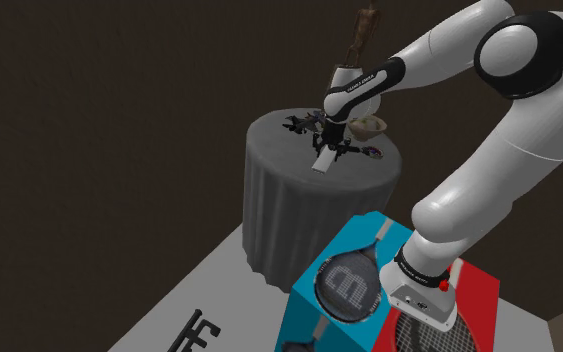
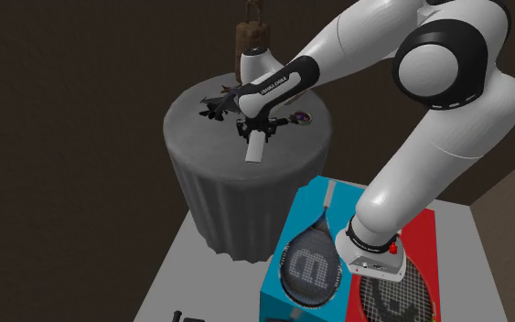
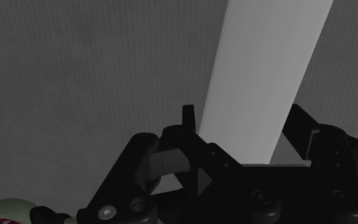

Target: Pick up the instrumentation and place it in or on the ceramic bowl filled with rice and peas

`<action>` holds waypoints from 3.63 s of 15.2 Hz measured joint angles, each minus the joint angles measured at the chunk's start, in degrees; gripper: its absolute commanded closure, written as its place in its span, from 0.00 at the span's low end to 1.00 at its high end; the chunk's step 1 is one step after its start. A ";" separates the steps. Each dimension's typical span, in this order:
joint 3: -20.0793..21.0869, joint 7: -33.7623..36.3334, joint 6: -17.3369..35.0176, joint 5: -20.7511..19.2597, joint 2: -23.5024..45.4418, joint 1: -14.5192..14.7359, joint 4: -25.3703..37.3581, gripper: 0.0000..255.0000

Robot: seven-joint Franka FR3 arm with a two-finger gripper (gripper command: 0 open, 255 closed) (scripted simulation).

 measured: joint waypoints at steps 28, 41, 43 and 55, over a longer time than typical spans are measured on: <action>-0.14 -0.72 -15.35 0.75 -8.00 0.12 7.34 1.00; -0.28 -1.05 -25.41 0.92 -10.79 0.12 14.63 1.00; -1.21 -2.50 -26.00 0.63 -9.72 -0.53 16.30 1.00; -9.39 -16.67 -27.66 0.02 3.66 -6.84 31.61 1.00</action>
